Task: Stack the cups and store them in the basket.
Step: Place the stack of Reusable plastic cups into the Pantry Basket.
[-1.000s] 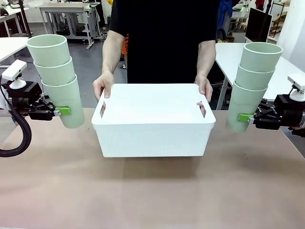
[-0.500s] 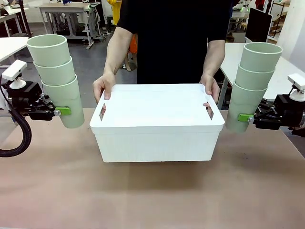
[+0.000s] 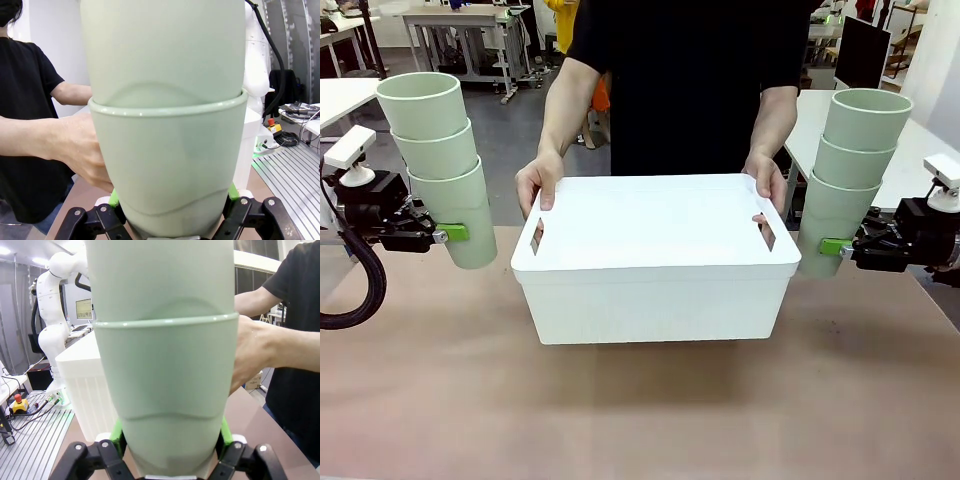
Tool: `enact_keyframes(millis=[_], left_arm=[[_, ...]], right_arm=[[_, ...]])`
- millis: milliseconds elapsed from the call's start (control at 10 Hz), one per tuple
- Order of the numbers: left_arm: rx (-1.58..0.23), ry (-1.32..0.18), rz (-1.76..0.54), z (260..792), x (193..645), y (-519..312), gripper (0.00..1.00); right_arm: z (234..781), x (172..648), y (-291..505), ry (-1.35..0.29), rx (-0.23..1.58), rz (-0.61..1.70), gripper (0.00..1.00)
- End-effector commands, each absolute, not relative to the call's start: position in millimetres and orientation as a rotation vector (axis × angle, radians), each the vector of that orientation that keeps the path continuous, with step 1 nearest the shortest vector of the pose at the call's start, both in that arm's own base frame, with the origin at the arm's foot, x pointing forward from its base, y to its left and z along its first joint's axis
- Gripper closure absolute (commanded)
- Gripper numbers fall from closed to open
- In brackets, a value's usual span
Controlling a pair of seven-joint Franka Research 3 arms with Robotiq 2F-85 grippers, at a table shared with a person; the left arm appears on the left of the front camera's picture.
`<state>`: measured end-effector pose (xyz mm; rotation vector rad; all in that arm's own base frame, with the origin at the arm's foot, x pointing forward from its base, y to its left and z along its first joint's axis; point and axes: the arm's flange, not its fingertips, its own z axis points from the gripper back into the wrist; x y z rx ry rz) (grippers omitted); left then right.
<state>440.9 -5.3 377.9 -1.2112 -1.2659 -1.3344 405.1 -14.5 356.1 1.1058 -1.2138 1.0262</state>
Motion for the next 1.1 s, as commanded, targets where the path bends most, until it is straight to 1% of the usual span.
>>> enact_keyframes(millis=[0,1000], left_arm=[[-1.212,-1.275,-1.339,382.0,441.5,-5.5,0.15],[-1.212,-1.275,-1.339,382.0,441.5,-5.5,0.15]], right_arm=[[359.1,405.4,-12.8,-1.221,1.099,1.035,0.16],[359.1,405.4,-12.8,-1.221,1.099,1.035,0.16]])
